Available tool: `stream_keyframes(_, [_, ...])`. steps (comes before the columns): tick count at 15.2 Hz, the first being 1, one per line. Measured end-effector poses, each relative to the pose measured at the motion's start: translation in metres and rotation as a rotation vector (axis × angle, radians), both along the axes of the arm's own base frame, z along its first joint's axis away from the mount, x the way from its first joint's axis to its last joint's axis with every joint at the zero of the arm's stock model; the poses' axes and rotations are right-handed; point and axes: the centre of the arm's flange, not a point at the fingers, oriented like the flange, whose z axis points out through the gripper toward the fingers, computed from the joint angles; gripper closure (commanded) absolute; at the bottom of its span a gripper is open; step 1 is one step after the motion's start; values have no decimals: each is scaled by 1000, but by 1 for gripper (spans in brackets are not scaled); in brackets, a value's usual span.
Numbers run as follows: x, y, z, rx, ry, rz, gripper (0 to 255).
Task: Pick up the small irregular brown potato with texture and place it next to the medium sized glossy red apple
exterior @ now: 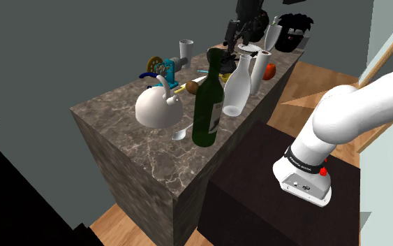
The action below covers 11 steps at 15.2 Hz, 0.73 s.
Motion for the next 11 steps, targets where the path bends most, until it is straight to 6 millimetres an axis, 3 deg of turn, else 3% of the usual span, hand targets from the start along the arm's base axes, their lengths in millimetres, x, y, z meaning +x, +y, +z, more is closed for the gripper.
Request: stream_keyframes(11, [112, 17, -108, -61, 43, -71, 0])
